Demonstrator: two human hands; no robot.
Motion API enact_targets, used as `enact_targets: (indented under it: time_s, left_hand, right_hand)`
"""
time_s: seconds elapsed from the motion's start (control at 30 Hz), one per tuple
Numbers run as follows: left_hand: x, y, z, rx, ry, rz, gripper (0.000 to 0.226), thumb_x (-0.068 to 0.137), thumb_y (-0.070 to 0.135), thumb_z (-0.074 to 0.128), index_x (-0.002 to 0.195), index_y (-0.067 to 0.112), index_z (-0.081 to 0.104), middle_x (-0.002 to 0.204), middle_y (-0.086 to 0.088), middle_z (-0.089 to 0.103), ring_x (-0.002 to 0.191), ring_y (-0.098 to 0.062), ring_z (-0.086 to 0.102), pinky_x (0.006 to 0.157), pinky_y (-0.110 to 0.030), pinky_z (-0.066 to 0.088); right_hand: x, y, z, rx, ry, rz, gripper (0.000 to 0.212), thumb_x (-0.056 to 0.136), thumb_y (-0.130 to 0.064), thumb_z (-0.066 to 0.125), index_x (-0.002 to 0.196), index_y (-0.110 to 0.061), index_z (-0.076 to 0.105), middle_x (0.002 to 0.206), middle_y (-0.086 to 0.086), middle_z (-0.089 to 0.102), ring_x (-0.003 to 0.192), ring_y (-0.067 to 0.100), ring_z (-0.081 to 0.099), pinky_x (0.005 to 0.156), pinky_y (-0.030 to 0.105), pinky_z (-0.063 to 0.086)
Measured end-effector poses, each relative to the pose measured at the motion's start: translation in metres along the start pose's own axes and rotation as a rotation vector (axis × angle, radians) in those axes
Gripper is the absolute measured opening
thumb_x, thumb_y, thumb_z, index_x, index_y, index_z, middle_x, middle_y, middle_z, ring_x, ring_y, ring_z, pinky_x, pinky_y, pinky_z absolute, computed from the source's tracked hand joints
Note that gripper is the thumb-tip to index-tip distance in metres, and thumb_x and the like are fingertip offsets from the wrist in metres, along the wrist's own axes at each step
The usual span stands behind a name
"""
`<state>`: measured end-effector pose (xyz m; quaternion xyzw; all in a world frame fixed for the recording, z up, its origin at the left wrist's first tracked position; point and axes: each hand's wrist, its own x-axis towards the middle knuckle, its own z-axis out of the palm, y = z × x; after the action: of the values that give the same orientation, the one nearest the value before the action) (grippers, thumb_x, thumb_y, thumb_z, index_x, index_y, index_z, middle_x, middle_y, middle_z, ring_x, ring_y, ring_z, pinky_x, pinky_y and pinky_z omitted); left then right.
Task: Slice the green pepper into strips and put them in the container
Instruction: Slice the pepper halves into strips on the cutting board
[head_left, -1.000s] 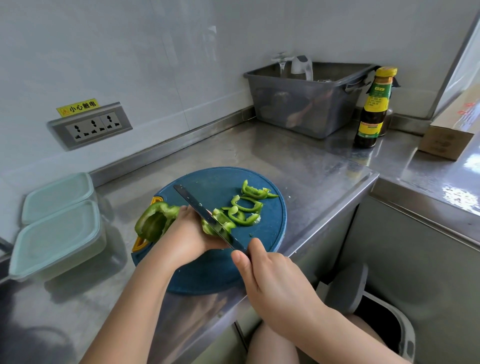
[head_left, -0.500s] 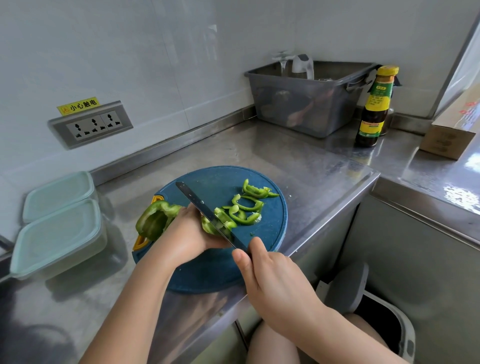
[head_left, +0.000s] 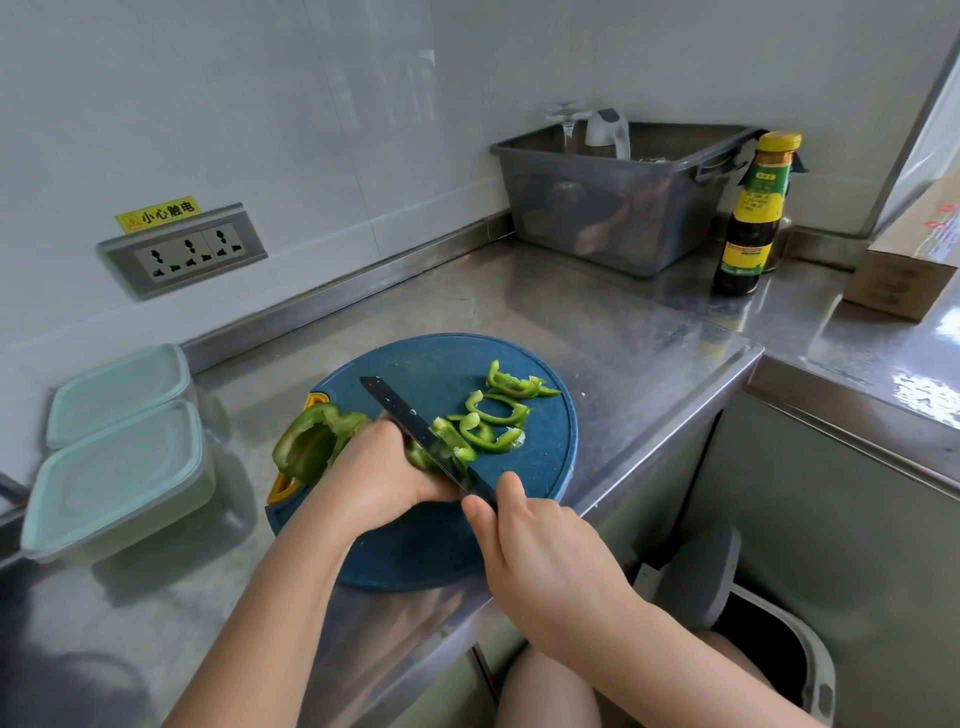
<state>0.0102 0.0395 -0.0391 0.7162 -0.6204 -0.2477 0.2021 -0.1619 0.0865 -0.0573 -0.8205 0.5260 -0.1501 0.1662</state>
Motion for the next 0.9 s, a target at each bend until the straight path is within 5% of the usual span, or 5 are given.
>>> enact_targets:
  time_s: [0.23,0.47,0.7,0.9]
  left_hand:
    - [0.001,0.000,-0.003,0.075,0.016,-0.027,0.065,0.057,0.045,0.082,0.111,0.018,0.058,0.101,0.004,0.063,0.090,-0.012,0.059,0.073,-0.027,0.047]
    - [0.000,0.000,-0.006,0.083,-0.013,-0.032,0.092,0.035,0.070,0.068,0.114,0.025,0.057,0.108,0.009,0.065,0.098,-0.012,0.060,0.087,-0.036,0.052]
    - [-0.003,0.003,-0.006,0.080,0.032,-0.023,0.045,0.063,0.045,0.081,0.094,0.023,0.057,0.094,0.006,0.066,0.085,-0.010,0.061,0.068,-0.025,0.046]
    - [-0.003,0.001,-0.006,0.042,0.022,-0.025,0.049,0.059,0.047,0.081,0.096,0.021,0.062,0.092,0.006,0.069,0.085,-0.014,0.064,0.079,-0.035,0.054]
  right_hand:
    - [0.012,0.000,0.003,0.049,0.017,-0.019,0.037,0.099,-0.050,0.017,0.082,-0.018,0.026,0.061,-0.004,0.035,0.049,0.016,0.031,0.045,0.029,0.022]
    - [0.027,0.001,-0.005,0.181,-0.044,0.013,0.040,0.099,-0.049,0.021,0.081,-0.015,0.033,0.065,-0.001,0.038,0.066,0.027,0.043,0.061,0.034,0.033]
    - [0.045,-0.001,-0.009,0.254,-0.142,0.037,0.041,0.100,-0.046,0.022,0.076,-0.015,0.034,0.070,0.002,0.039,0.075,0.027,0.047,0.067,0.035,0.036]
    - [0.054,-0.009,-0.023,0.249,-0.192,0.007,0.035,0.104,-0.028,0.020,0.077,-0.013,0.037,0.086,0.012,0.047,0.084,0.032,0.052,0.073,0.038,0.042]
